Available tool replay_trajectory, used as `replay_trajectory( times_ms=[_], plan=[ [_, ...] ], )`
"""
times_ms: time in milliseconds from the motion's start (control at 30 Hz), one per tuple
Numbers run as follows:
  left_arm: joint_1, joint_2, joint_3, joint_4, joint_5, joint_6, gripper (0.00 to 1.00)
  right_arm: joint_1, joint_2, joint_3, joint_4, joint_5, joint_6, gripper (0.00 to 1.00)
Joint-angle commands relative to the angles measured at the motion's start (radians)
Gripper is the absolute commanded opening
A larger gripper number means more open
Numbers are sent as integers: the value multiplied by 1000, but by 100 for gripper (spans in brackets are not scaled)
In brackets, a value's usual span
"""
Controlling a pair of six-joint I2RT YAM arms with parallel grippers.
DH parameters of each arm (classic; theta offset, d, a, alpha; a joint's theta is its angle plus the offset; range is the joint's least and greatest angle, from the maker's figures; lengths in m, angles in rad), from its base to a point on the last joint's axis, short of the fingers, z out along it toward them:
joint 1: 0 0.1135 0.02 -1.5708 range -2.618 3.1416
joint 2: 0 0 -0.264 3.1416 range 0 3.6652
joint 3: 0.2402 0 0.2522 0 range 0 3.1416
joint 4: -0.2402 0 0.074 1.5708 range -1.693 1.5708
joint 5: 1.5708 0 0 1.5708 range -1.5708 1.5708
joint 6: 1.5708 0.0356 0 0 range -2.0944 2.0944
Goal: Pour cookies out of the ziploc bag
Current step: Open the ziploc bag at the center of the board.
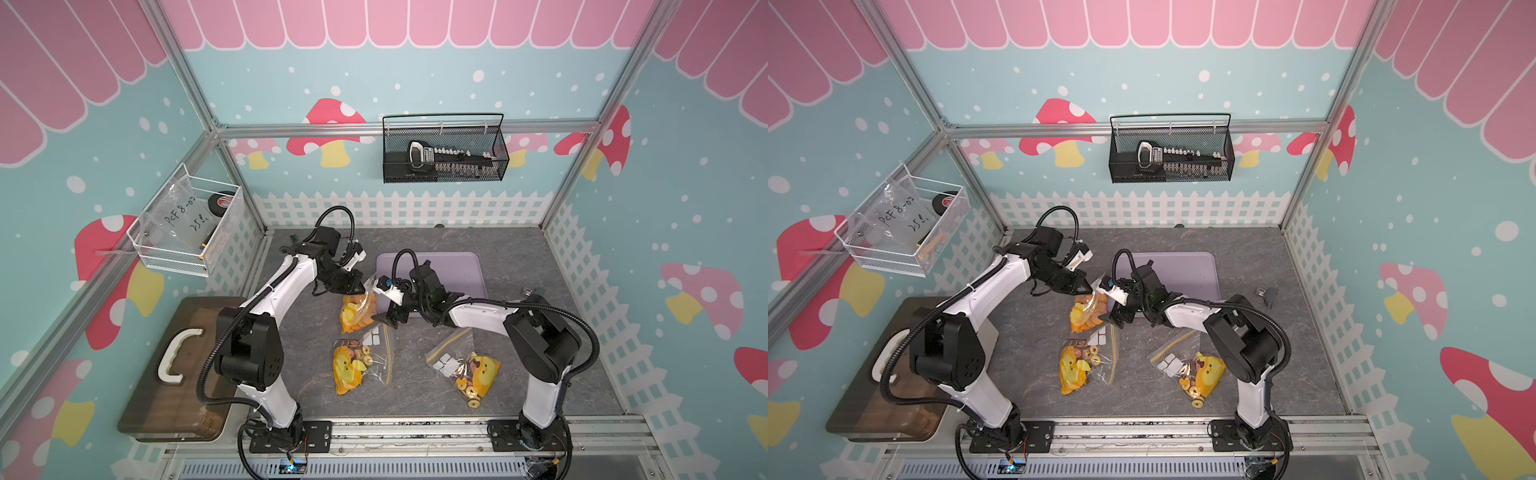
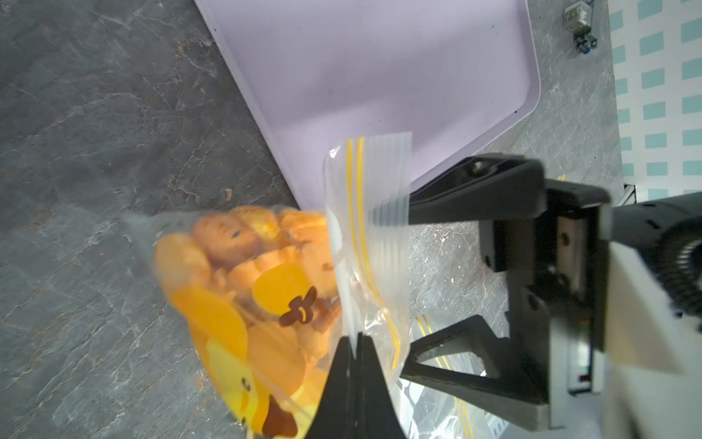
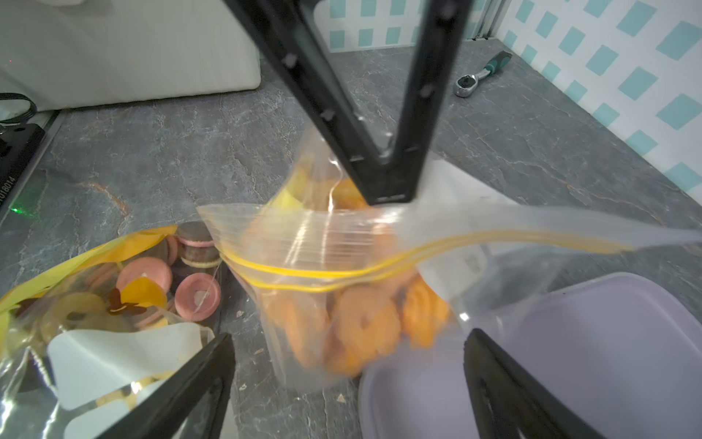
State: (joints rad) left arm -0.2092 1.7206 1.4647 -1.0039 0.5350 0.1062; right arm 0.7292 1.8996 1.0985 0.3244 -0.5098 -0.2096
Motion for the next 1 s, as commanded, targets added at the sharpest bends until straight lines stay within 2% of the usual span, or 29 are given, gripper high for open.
replay_trajectory(
  times_ms=[0, 133, 333, 633, 667, 767, 967],
  plan=[
    [-1, -13, 42, -20, 30, 38, 0, 11, 35, 17, 49, -20, -32, 87],
    [-1, -22, 33, -21, 38, 41, 0, 25, 41, 9, 69, 4, -17, 85],
    [-1, -23, 21, -21, 37, 44, 0, 29, 41, 10, 89, 19, 5, 71],
    [-2, -20, 22, -21, 52, 45, 0, 29, 75, 62, 45, -2, 26, 34],
    [-3, -18, 22, -21, 56, 44, 0, 29, 77, 64, 44, -1, 27, 28],
    [-4, -15, 20, -21, 52, 44, 0, 30, 76, 66, 46, 3, 35, 2],
    [-4, 3, -8, -8, 13, 33, 0, 29, 69, 64, 49, 16, 66, 0]
  ],
)
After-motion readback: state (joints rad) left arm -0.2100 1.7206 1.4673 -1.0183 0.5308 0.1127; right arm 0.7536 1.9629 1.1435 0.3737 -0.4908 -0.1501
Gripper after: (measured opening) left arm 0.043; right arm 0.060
